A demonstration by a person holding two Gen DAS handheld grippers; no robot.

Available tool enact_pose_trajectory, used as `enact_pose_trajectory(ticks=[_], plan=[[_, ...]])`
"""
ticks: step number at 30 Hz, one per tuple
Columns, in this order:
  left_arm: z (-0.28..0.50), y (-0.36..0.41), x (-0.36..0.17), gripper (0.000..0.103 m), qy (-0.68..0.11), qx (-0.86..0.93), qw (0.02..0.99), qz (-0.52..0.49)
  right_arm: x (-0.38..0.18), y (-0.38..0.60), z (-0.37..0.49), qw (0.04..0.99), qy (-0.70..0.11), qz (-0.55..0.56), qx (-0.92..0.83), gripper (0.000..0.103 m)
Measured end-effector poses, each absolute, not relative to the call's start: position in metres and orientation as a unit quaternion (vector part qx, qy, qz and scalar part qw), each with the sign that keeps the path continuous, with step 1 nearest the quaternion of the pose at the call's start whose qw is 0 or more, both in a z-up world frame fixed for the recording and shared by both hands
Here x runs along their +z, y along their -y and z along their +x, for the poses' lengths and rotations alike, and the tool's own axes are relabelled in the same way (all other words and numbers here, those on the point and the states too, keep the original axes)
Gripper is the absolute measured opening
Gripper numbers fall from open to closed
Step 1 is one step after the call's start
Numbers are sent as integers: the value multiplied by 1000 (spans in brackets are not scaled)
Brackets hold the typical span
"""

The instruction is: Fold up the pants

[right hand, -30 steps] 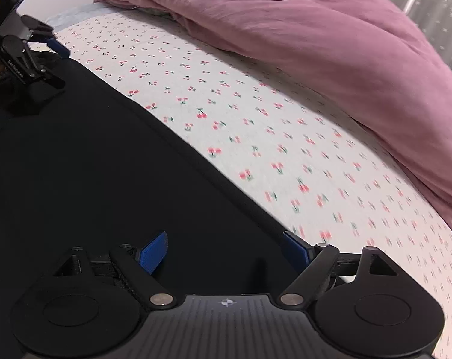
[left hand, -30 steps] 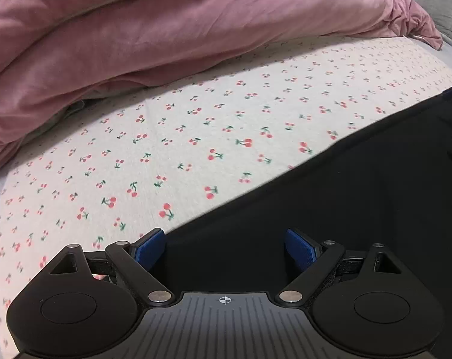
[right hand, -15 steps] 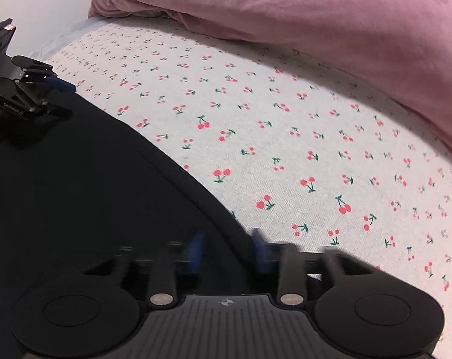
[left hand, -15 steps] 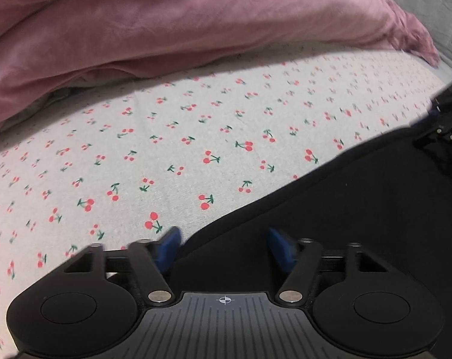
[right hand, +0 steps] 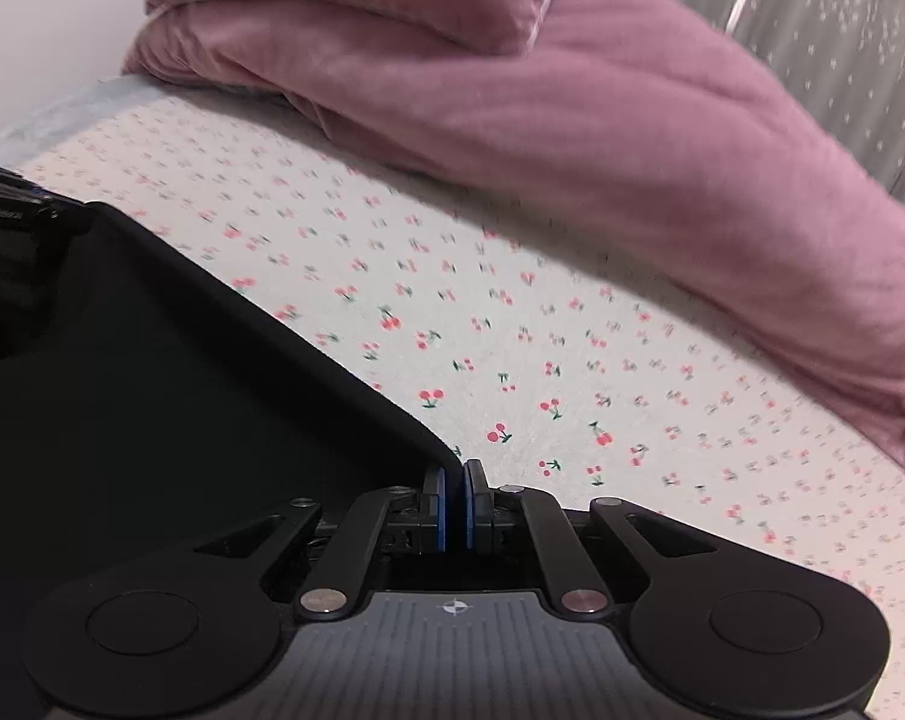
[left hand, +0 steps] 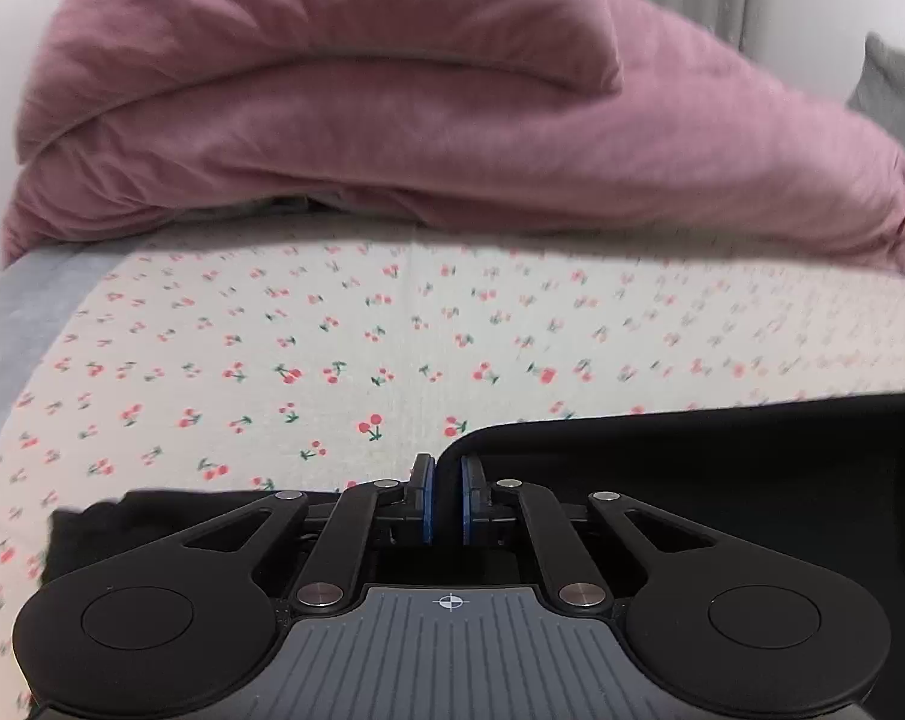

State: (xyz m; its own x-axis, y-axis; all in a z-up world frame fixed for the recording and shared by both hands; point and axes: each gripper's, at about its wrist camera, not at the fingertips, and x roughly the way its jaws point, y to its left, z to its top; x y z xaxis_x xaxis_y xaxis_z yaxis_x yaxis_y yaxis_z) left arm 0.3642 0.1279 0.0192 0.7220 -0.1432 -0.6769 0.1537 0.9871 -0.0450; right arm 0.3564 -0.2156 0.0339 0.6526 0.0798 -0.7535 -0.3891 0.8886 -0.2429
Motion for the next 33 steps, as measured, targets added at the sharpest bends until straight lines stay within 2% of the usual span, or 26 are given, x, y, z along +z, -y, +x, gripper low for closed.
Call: enact_pose_trajectory(ticks=[8, 18, 23, 28, 30, 32, 33], plan=[[283, -141, 56, 6, -315, -82, 945, -38, 75, 201, 257, 908, -336, -217, 129, 5], [159, -150, 41, 6, -297, -85, 949, -66, 49, 189, 134, 922, -294, -215, 132, 2], [126, -163, 11, 6, -326, -89, 936, -95, 24, 190, 115, 920, -313, -186, 146, 2], [108, -182, -16, 7, -359, -95, 917, -145, -14, 189, 107, 904, -364, -167, 149, 4], [103, -187, -18, 9, -364, -102, 912, -160, -30, 185, 110, 887, -401, -174, 147, 8], [97, -191, -17, 14, -359, -107, 913, -162, -32, 181, 110, 887, -404, -178, 139, 9], [95, -193, -16, 15, -356, -111, 913, -167, -30, 180, 112, 886, -410, -170, 136, 13]])
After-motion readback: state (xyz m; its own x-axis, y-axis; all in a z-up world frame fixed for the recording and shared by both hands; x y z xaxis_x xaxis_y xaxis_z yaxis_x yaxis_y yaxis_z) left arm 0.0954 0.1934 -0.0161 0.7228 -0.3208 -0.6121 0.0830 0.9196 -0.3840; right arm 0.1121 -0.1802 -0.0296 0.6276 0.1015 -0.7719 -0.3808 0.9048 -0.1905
